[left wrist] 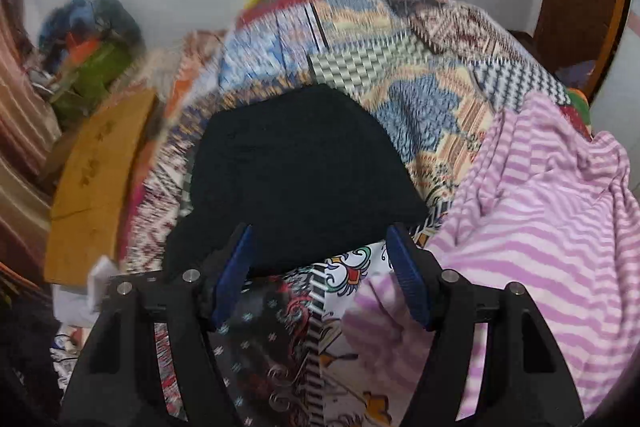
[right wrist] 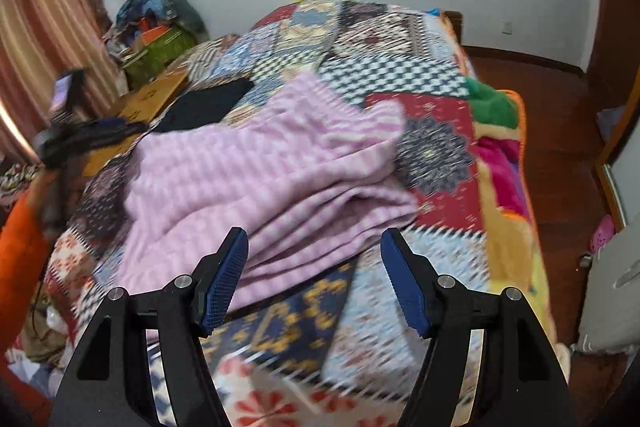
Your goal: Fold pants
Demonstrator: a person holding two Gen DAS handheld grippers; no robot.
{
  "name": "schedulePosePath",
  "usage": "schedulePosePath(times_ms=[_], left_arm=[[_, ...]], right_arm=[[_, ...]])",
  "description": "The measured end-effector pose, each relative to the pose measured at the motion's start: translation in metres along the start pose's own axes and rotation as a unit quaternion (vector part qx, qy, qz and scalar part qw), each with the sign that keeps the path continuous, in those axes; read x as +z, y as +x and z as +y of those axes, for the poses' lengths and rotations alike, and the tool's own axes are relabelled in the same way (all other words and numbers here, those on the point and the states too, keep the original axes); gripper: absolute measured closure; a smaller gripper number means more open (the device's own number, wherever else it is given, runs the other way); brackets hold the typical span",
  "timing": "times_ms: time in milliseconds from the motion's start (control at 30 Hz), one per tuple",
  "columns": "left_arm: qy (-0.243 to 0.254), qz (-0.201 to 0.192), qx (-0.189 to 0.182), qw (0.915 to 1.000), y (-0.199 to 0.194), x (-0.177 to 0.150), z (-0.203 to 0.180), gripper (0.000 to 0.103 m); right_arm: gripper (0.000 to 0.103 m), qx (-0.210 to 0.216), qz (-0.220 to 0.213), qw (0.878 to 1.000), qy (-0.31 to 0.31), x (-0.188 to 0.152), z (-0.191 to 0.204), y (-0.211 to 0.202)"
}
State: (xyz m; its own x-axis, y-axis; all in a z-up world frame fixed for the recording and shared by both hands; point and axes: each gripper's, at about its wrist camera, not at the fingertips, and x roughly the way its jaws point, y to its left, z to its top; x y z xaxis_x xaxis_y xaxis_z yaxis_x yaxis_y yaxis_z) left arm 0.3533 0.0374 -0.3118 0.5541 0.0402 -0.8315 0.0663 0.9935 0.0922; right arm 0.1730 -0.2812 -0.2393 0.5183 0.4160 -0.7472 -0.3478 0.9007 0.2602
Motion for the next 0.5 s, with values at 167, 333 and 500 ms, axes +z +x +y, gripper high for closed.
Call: schedulePosePath(times_ms=[167,333,500], left_arm=[[0.029,0.028,-0.037,0.9985,0.020,-0.018,-0.017,0.036],[0.073,0.029,-0.056,0.9953,0.010,-0.038,-0.043,0.039],[0.081,0.033,-0.082,0.9928,-0.011,-0.052,-0.056,0.041]], right_arm=[[0.038,0.018,0.055,0.998,-0.004,-0.008,0.009,0.042],[0.038,0.024,0.081,0.996,0.011,-0.010,-0.002,0.075],[0.036,0.003,0.079,0.997,0.004,0.007,-0.025,0.092]])
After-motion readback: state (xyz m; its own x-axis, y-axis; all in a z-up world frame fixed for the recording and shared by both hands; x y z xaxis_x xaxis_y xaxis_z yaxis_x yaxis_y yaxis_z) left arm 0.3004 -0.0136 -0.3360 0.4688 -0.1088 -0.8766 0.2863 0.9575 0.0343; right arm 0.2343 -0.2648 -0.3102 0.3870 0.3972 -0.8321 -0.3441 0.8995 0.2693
